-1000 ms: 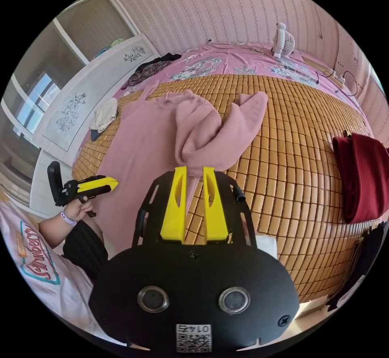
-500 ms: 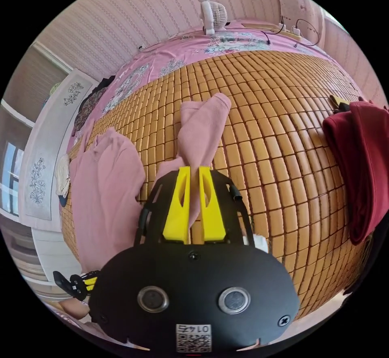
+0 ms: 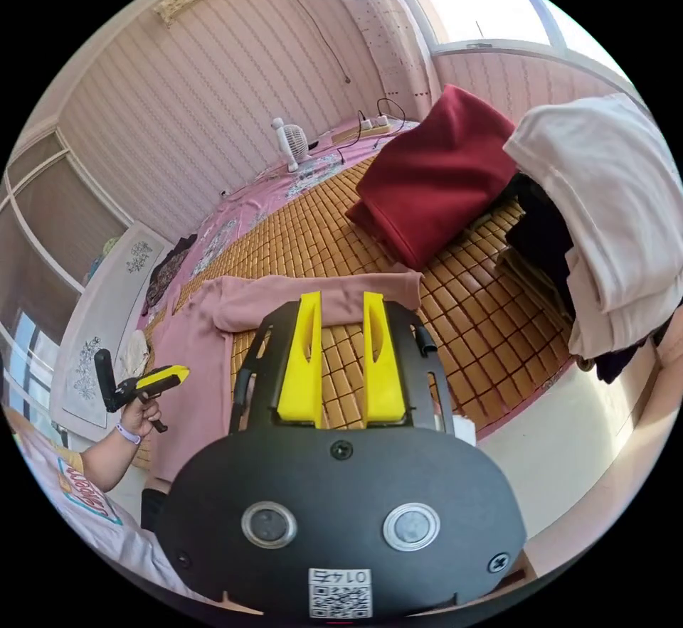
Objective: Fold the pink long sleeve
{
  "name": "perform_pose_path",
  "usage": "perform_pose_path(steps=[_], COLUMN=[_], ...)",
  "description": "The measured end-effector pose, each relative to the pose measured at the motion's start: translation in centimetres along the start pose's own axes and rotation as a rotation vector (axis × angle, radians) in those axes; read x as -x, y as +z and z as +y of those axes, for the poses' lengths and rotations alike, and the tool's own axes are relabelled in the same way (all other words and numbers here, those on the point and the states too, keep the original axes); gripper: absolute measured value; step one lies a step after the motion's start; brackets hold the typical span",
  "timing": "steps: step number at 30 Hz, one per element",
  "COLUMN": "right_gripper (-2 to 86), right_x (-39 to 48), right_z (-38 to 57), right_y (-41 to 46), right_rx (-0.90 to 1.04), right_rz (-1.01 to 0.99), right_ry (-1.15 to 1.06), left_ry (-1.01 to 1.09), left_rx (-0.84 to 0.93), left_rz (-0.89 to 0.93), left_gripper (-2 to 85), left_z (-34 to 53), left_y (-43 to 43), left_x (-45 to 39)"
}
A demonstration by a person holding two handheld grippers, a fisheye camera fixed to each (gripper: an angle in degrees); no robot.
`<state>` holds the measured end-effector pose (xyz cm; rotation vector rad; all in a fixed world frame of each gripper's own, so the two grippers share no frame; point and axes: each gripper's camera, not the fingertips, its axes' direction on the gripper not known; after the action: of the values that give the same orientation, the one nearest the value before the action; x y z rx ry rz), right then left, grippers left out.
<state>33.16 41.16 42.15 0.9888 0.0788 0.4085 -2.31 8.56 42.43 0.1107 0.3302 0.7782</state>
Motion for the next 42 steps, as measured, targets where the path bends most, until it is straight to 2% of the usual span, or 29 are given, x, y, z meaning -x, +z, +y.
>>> perform_pose_path(steps=[6,10,12,15,16,18,23,27,31,37,38,42], right_gripper=[13.3,13.5,12.8,7.8,6.1,4.0,3.1,5.4,7.9,6.5,6.2,5.7], right_x=[-4.4,-6.1,-6.1,-6.5,-6.5,-5.5,0.9,0.9,-2.4,-2.2,-1.5,0.0], right_z=[3.8,3.8,3.3,2.7,2.9,3.6,5.3,2.4,1.3,4.6,5.5,5.7], right_y=[5.1,6.1,6.4,8.3,8.5,6.7,-3.8,-4.5,1.3,8.1,7.7,7.3], right_rx=[0.049,-0.033,-0.065,0.011,0.051,0.022,-0.068,-0.143,0.007,0.239,0.169,0.209], right_rz=[0.112,0.139,0.124,0.169,0.169,0.143,-0.056,0.089,0.267,0.283,0.301,0.38], right_ry=[0.175,0.231,0.198,0.187,0.201,0.197,0.106,0.083,0.16,0.109,0.077,0.035], left_ry=[-0.011,0.001,-0.009,-0.041,-0.041,-0.011,0.08,0.012,-0.019,-0.068,-0.08,-0.05], left_rx=[0.005,0.017,0.09,0.234,0.224,0.153,0.11,0.024,0.057,0.143,0.172,0.187], left_rz=[-0.064,-0.115,-0.143,-0.156,-0.16,-0.205,-0.299,-0.201,-0.187,-0.234,-0.229,-0.195], left_gripper=[3.4,5.6,7.1,7.7,7.6,7.0,4.4,5.3,5.7,5.4,4.7,-0.4], left_z=[-6.5,-10.3,-12.0,-12.6,-12.6,-12.1,-12.1,-13.0,-13.7,-14.0,-14.0,-15.1], left_y=[2.9,5.6,8.6,12.5,12.8,12.7,11.6,9.7,9.6,11.2,11.7,11.9], left_x=[2.3,3.2,3.7,4.1,3.9,2.9,0.8,1.4,2.7,4.4,4.6,4.3])
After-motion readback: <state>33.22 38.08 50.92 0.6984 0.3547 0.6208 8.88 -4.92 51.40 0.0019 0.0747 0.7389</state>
